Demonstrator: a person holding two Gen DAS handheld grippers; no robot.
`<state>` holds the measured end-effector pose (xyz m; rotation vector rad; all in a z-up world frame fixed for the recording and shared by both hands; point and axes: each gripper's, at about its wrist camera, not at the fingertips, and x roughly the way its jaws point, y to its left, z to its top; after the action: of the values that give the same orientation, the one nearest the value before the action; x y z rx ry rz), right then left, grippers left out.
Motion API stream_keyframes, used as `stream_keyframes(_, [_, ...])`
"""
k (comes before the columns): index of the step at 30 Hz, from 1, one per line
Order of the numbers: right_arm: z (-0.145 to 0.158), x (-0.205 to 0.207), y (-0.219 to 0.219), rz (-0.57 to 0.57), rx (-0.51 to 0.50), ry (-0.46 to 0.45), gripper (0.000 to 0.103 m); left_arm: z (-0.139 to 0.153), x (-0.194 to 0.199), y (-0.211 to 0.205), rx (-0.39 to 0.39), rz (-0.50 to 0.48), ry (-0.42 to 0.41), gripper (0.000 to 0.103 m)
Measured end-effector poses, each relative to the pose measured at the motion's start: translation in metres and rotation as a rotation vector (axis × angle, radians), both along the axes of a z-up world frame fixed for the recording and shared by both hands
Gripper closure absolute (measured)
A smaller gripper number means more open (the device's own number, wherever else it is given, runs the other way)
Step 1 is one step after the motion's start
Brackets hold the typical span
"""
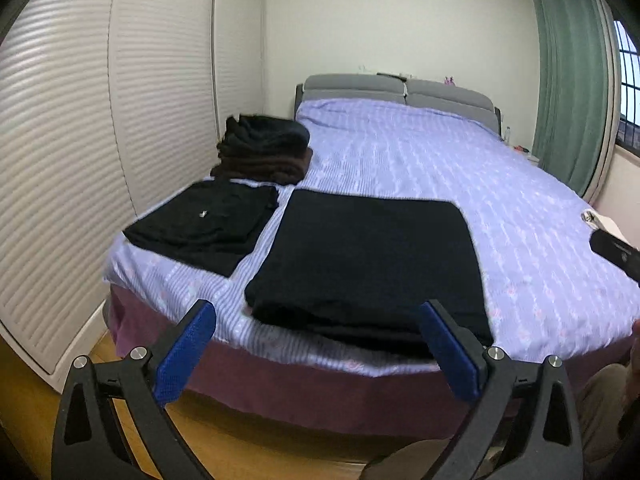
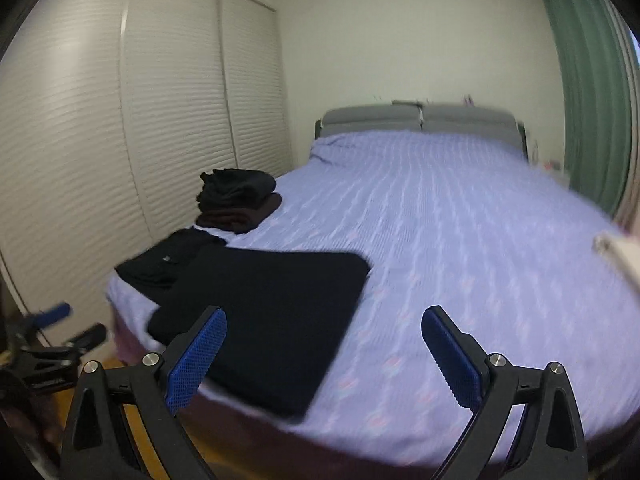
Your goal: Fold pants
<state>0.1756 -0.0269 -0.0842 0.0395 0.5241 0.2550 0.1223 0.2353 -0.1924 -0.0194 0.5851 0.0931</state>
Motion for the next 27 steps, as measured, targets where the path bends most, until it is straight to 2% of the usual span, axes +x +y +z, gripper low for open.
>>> stream_keyframes(4, [-0.037, 0.004, 0.007, -0.040, 0.103, 0.045, 0.004, -0.028, 0.017, 0.019, -0.023, 0.023, 0.052, 0.000])
stream_keyframes(9, [-0.077, 0.027, 0.006, -0.068, 0.237, 0.115, 0.004, -0.060, 0.042, 0.042, -0.140, 0.024, 0.117, 0.000])
stream_keyframes(13, [-0.112, 0.057, -0.007, -0.112, 0.378, 0.218, 0.004, -0.077, 0.069, 0.059, -0.256, 0.015, 0.143, 0.000])
stream_keyframes(15, [-0.125, 0.066, -0.009, -0.121, 0.422, 0.243, 0.004, -0.081, 0.078, 0.063, -0.271, 0.013, 0.143, 0.000])
stream_keyframes(22, [-0.148, 0.091, -0.004, -0.076, 0.435, 0.289, 0.004, -0.100, 0.120, 0.073, -0.286, 0.017, 0.207, 0.000])
stream_keyframes(27, [-0.164, 0.105, 0.005, -0.040, 0.441, 0.336, 0.004, -0.116, 0.144, 0.081, -0.339, 0.022, 0.250, 0.000])
